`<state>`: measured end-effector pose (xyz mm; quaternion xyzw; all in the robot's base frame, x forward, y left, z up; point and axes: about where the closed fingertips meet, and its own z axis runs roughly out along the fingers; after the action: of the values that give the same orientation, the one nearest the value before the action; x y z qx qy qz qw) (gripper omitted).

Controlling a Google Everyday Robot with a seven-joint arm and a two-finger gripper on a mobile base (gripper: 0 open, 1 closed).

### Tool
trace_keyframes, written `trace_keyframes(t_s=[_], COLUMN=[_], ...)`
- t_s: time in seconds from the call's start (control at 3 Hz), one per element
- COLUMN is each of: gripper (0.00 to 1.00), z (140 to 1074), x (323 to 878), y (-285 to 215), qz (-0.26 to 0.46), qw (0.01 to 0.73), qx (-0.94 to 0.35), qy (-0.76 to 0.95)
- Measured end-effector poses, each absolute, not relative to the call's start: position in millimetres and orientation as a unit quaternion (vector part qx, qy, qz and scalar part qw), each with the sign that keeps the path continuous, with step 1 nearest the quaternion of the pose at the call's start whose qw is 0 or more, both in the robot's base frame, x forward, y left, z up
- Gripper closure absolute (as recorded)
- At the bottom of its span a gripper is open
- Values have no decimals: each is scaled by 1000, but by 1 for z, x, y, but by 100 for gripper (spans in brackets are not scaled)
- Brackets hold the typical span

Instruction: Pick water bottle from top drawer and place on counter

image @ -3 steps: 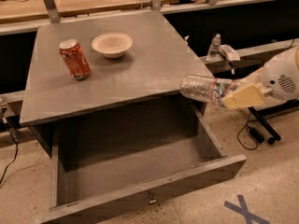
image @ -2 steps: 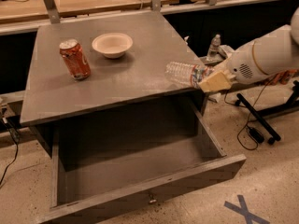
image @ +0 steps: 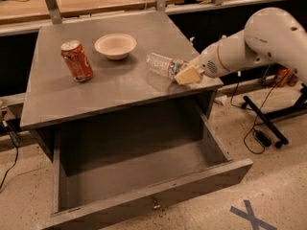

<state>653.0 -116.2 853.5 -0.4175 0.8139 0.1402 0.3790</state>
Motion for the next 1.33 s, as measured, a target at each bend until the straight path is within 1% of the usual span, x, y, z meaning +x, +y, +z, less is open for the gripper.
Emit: trace_keyframes(t_s=[0.33,0.67,1.0,1.33], gripper=[59,28,4,0], z=[851,849,848,847], x=[655,655,655,655], y=[-113,-110,-108,-107], qz=[143,145,146,146], qw=[378,376,376,375], qx=[-419,-421,-422,-422], qy=[813,813,812,812])
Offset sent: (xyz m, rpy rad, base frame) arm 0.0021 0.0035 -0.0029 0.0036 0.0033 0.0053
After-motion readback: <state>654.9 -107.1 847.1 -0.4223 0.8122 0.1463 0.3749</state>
